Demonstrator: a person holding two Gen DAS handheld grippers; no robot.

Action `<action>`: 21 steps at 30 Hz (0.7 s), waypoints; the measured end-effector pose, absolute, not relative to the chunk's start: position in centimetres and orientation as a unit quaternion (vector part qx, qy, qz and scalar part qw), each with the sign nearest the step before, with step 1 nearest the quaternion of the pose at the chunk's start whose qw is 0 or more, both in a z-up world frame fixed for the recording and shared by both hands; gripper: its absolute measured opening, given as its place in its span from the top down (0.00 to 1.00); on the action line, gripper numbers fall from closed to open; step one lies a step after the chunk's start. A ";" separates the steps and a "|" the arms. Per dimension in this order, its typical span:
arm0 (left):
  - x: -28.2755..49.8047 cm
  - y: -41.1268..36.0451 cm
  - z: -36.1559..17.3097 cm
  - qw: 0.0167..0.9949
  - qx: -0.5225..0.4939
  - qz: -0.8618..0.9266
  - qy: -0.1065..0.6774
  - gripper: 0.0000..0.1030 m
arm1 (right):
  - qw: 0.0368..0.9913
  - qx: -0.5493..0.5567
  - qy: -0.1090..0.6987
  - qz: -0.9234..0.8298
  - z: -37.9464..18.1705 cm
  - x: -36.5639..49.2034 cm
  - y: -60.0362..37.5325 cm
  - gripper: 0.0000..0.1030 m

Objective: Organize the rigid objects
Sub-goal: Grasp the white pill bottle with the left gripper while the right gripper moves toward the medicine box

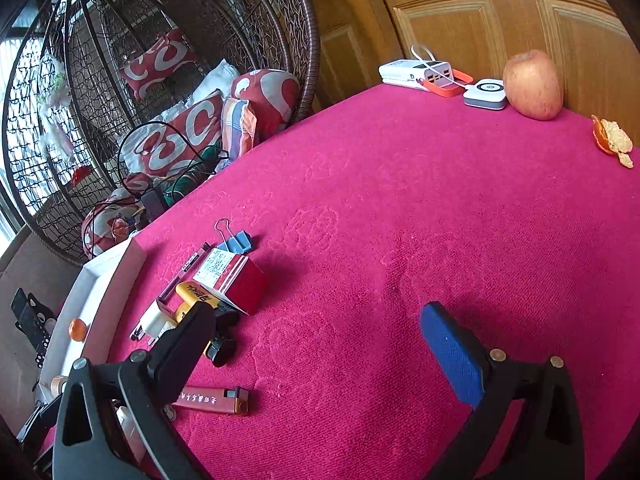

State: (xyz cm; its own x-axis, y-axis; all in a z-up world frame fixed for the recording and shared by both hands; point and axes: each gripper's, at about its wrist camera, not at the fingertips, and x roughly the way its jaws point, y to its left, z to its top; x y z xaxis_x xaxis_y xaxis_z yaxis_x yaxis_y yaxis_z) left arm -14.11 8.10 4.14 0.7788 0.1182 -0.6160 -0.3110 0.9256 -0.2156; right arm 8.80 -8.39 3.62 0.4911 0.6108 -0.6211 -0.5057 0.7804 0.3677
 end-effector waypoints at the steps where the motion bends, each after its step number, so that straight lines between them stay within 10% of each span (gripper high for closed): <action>1: -14.0 8.0 4.0 0.929 -0.153 0.116 0.315 0.00 | 0.862 0.070 0.386 0.322 3.6 8.9 -8.5 0.00; 11: -13.3 7.4 2.8 0.922 -0.137 0.107 0.345 0.02 | 0.871 0.054 0.370 0.318 4.1 8.4 -8.1 0.00; 17: -12.2 5.8 2.9 0.926 -0.076 0.111 0.352 0.30 | 0.869 0.063 0.373 0.318 3.9 8.6 -8.3 0.00; 21: -11.3 5.1 2.4 0.924 -0.054 0.096 0.366 0.31 | 0.867 0.065 0.378 0.317 3.8 8.7 -8.3 0.00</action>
